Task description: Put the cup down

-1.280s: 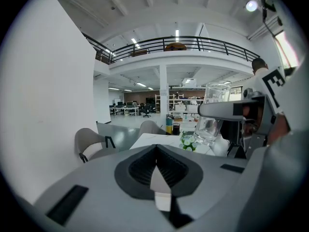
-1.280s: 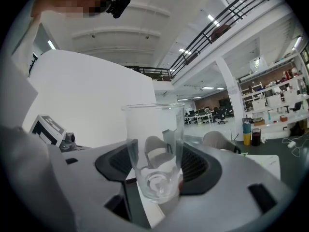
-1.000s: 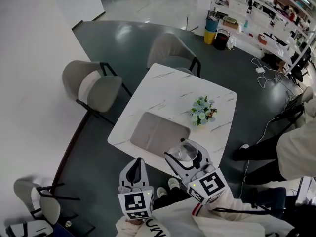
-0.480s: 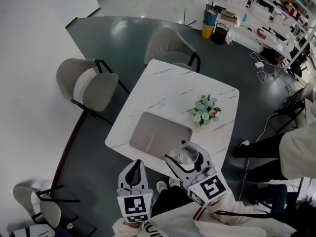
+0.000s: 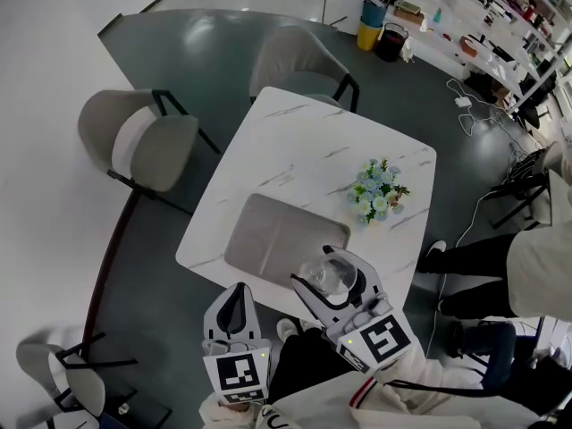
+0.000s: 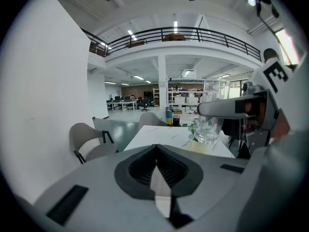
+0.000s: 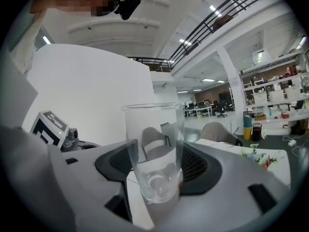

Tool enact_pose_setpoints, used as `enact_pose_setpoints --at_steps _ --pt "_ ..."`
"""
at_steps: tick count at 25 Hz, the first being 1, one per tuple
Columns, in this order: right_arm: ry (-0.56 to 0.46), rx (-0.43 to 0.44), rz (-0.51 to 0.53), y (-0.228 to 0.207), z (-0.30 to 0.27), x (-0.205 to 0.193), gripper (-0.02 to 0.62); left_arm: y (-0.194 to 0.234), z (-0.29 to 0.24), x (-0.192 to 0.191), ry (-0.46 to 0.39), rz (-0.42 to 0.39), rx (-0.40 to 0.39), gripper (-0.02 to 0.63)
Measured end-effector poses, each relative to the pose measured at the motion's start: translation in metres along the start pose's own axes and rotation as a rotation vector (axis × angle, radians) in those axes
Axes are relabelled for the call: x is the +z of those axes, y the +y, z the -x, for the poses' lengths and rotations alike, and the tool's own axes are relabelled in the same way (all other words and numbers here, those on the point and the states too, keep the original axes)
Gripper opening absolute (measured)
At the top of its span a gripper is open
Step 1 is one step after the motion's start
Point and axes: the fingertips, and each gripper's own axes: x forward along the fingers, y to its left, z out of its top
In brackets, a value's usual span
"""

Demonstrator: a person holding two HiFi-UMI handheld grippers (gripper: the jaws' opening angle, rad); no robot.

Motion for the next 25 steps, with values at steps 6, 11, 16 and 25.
enact_pose_setpoints --at_steps 6,11,16,25 --pt "0.005 -0.002 0.021 -0.003 -0.026 -0.01 0.279 0.007 -0.025 -0.009 0.004 0.004 -0.012 0.009" --pt "0.007 -0.001 0.034 -0.008 -0.045 -0.019 0.279 0.011 -0.045 -0.01 0.0 0.013 -0.023 0.009" --pt "0.017 -0.001 0.04 -0.016 -0.066 -0.03 0.279 0.018 -0.065 -0.016 0.007 0.018 -0.031 0.009" --pt "0.045 0.001 0.043 -0.027 -0.102 -0.062 0.279 0.026 -0.102 -0.039 0.017 0.037 -0.048 0.009"
